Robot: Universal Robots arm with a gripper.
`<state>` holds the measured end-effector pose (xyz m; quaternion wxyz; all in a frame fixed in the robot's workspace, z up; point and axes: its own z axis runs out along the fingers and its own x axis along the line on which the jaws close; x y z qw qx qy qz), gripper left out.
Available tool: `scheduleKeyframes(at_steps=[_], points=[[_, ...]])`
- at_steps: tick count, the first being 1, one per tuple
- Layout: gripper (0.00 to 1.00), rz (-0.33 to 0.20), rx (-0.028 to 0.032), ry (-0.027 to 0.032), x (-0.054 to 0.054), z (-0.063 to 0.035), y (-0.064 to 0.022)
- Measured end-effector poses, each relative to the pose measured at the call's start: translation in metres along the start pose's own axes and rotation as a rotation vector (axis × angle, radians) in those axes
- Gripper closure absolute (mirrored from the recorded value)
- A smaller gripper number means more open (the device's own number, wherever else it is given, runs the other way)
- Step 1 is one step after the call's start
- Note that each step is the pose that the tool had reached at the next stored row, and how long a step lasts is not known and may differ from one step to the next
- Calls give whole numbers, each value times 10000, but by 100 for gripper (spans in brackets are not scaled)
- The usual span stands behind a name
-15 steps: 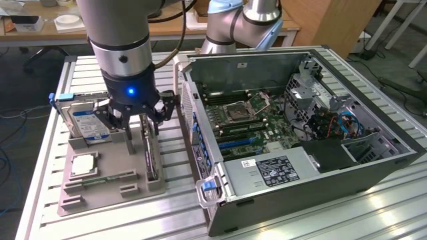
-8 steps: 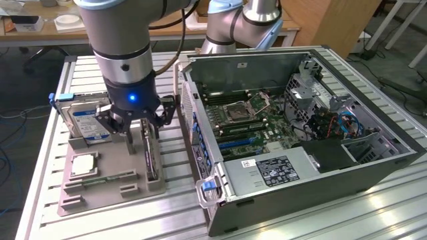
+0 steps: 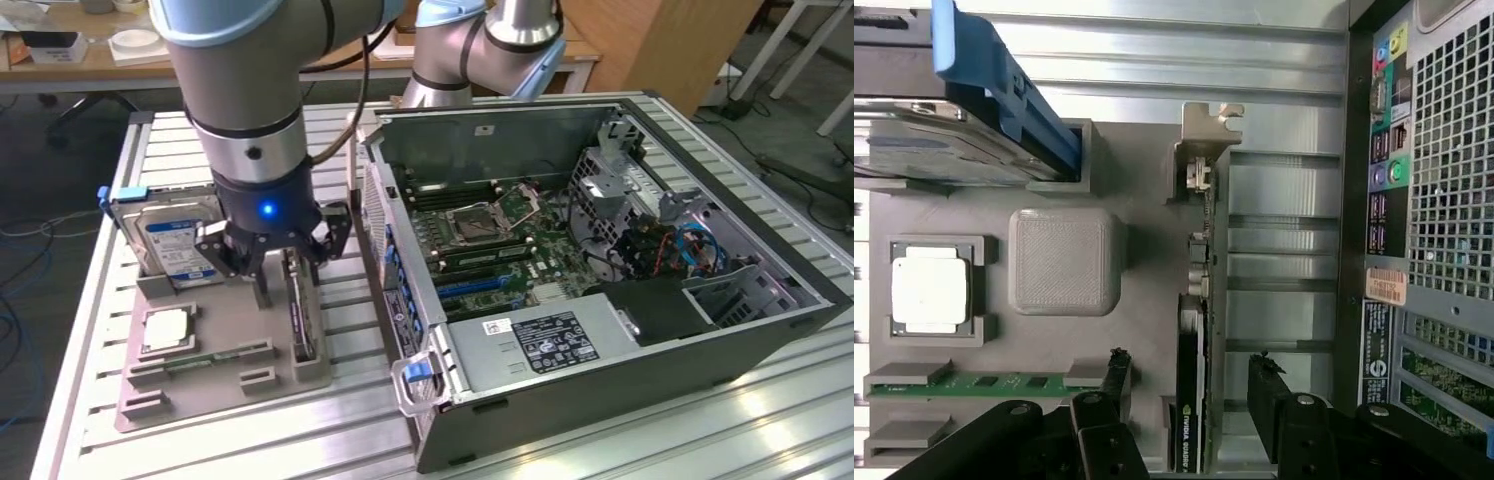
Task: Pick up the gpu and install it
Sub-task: 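Pick up the gpu and move the gpu toward the slot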
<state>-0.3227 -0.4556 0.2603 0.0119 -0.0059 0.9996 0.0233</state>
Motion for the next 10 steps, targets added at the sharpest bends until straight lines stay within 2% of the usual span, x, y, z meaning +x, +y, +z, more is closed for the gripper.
scheduleKeyframes(at_steps=[10], points=[[41,0,-8,-1,4,182,-9]])
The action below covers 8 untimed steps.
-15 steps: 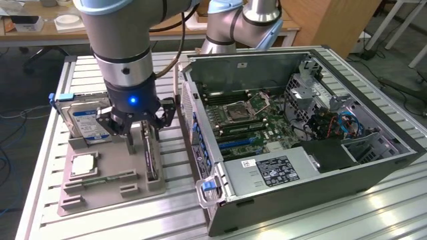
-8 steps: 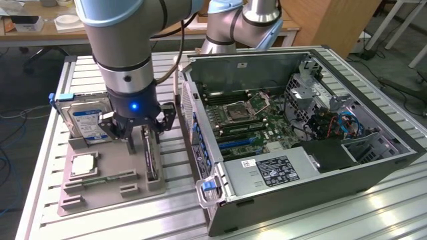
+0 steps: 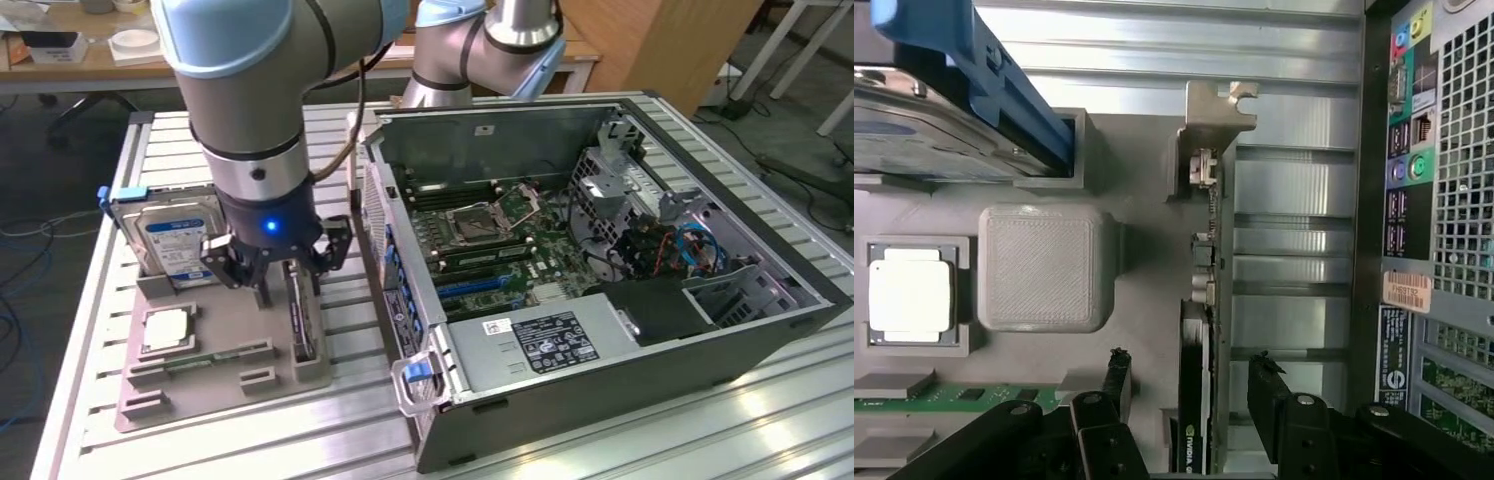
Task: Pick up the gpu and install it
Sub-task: 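Pick up the gpu and move the gpu toward the slot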
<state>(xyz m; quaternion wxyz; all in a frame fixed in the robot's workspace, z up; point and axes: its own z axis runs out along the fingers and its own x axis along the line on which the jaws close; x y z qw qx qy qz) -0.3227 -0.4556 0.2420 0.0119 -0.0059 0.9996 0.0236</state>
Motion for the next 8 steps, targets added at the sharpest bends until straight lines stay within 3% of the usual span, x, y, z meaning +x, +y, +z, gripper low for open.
scheduleKeyframes(at_steps=[8], points=[[41,1,0,1,4,140,-8]])
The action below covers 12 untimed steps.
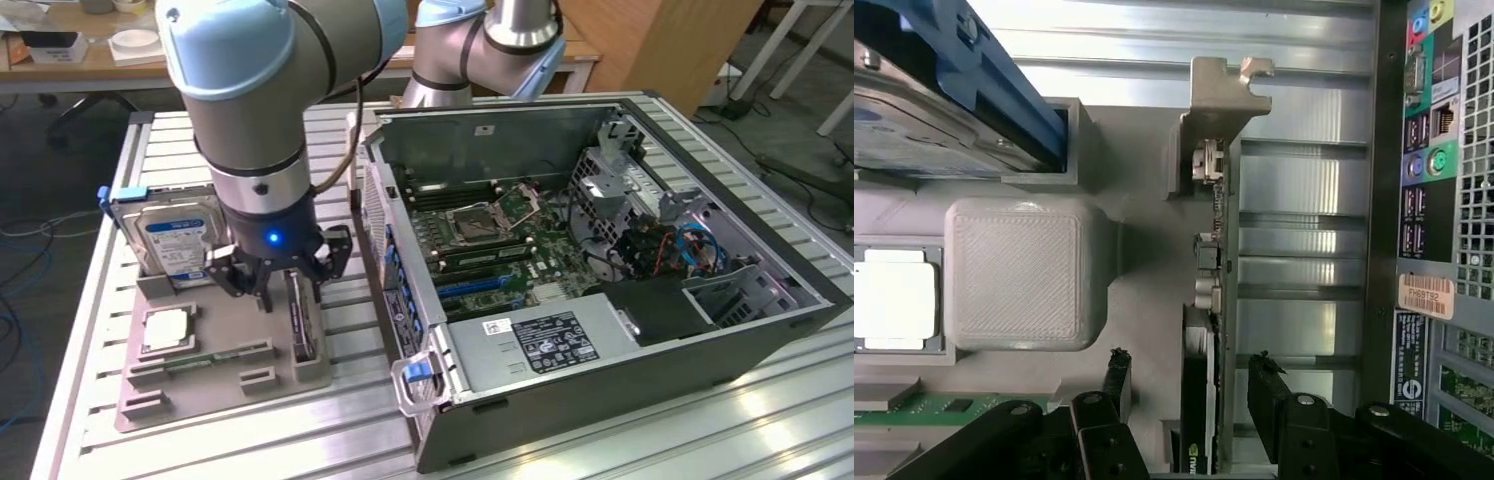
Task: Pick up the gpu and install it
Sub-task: 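Pick up the gpu and move the gpu toward the slot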
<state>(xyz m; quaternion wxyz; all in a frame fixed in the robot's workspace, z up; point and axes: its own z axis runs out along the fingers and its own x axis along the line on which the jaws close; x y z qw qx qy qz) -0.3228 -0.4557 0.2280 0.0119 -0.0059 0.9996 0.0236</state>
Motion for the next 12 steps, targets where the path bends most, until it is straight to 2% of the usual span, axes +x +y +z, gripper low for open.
scheduleKeyframes(at_steps=[4,8,12], points=[[41,-1,-1,-2,1,64,-5],[41,-1,1,-1,1,66,-5],[41,-1,12,-1,0,79,71]])
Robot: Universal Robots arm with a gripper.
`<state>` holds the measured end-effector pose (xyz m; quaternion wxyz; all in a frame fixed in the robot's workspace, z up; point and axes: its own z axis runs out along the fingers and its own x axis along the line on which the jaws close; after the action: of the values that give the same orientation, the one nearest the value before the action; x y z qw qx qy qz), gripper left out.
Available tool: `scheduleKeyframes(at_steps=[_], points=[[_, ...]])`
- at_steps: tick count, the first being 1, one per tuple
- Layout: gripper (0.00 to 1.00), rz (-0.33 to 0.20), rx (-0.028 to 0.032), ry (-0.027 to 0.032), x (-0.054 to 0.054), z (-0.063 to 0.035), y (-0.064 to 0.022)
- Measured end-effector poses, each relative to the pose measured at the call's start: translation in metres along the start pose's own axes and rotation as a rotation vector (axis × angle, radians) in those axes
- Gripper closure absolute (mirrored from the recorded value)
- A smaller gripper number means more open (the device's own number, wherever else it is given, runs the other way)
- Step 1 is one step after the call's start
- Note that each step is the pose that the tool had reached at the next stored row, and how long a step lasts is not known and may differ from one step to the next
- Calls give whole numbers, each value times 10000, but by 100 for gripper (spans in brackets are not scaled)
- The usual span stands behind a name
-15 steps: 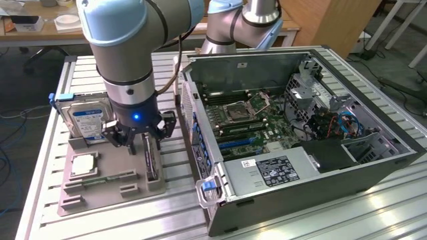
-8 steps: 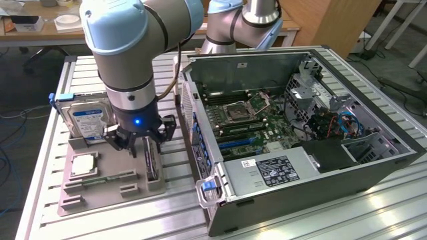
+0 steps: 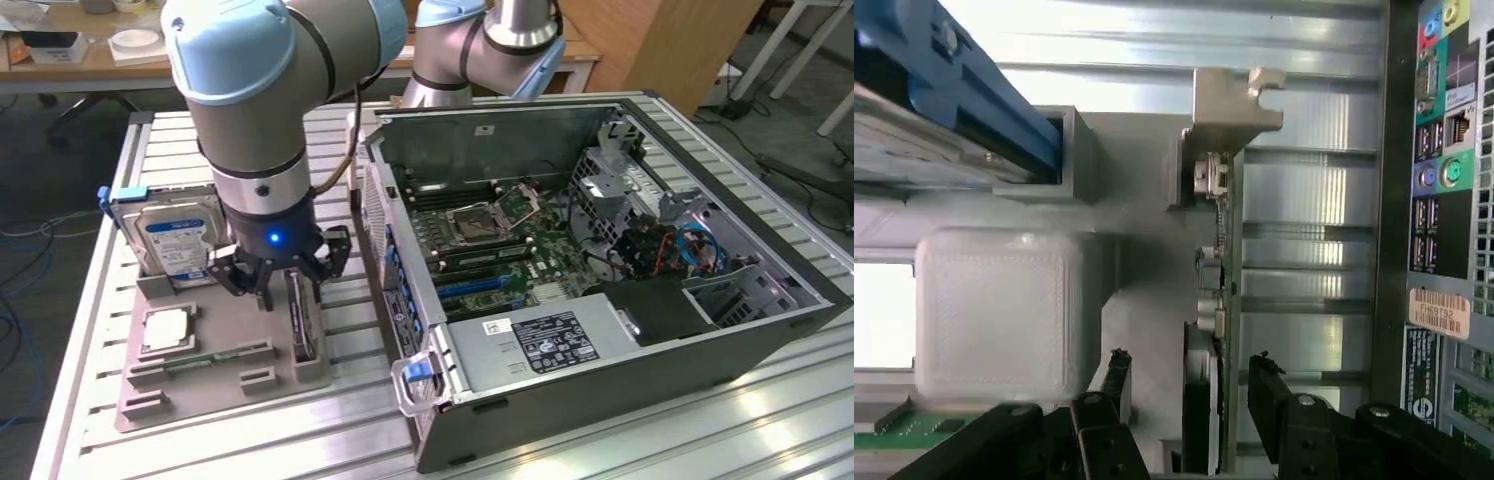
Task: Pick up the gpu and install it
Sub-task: 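Pick up the gpu and move the gpu toward the slot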
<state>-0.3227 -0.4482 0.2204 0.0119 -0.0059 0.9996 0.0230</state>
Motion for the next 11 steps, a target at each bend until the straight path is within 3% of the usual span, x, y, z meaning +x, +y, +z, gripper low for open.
scheduleKeyframes(at_steps=[4,7,11], points=[[41,-1,1,-1,1,49,-14],[41,-2,69,4,1,57,-16],[41,-3,68,1,1,58,-15]])
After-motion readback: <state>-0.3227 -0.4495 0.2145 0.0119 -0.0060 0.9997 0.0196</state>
